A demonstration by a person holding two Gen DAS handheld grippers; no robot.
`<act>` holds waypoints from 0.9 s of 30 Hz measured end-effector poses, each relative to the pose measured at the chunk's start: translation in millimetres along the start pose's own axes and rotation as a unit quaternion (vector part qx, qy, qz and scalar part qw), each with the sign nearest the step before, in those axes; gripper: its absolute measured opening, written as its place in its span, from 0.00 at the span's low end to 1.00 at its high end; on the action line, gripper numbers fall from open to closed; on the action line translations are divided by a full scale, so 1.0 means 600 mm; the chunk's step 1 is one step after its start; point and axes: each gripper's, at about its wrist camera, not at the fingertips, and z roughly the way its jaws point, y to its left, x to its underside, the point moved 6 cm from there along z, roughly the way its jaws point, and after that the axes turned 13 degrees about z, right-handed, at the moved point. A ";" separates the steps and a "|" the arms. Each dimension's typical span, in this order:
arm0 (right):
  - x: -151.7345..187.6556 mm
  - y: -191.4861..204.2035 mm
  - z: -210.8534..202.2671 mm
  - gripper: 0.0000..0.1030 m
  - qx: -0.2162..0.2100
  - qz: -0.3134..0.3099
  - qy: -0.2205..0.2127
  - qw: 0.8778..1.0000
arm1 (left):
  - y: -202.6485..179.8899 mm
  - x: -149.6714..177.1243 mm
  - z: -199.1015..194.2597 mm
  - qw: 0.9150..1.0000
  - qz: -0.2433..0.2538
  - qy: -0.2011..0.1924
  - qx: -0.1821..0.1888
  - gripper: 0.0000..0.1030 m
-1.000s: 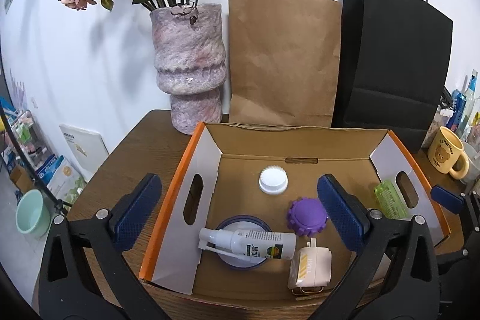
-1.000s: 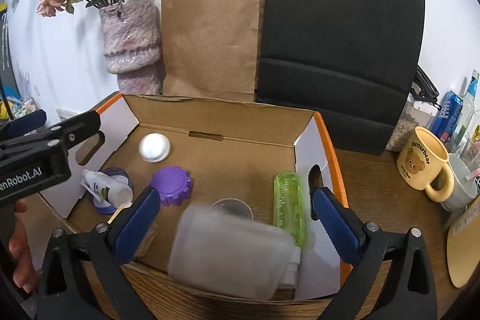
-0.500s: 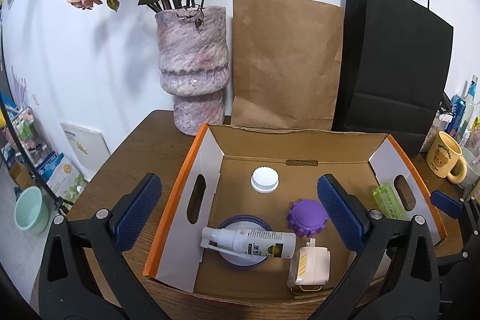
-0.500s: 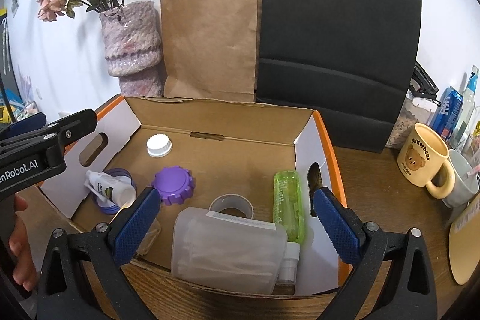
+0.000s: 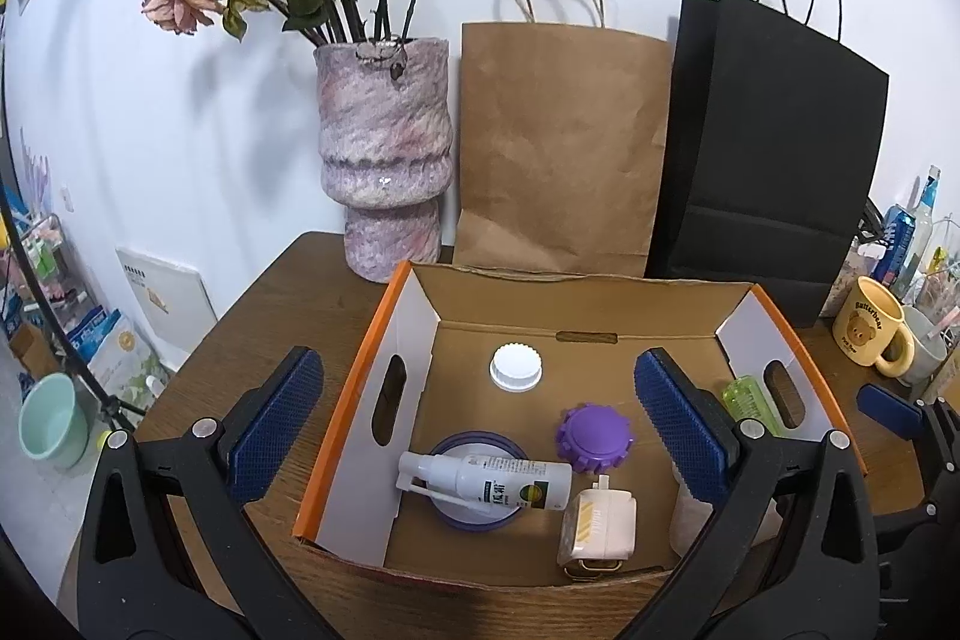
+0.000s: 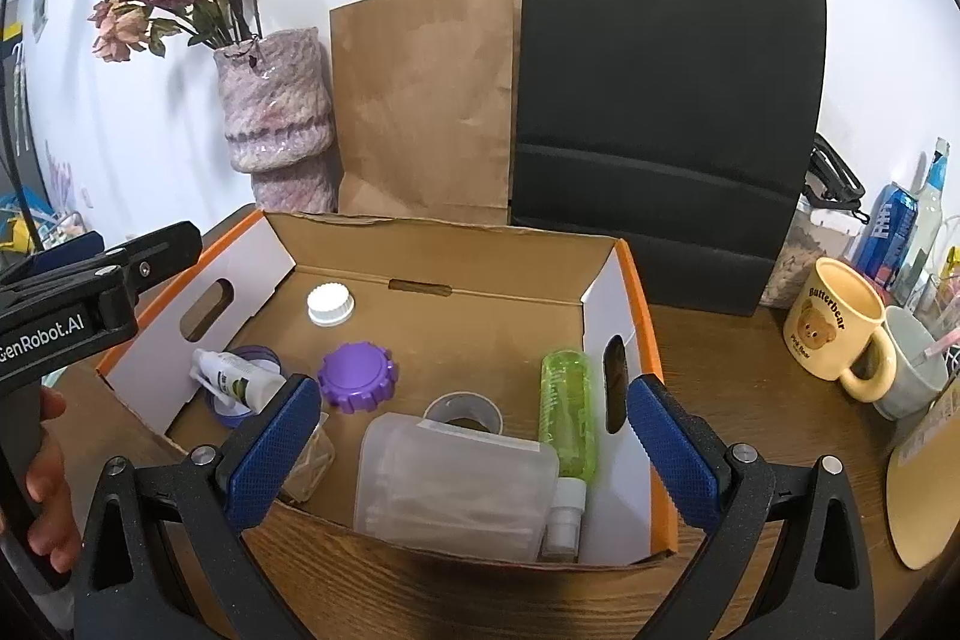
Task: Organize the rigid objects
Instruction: 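Move both tools back from the box toward the blue and white caps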
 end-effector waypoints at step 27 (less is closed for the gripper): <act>0.078 -0.068 -0.104 1.00 0.012 -0.014 0.001 1.000 | -0.032 0.064 -0.078 0.999 0.037 -0.012 0.020 1.00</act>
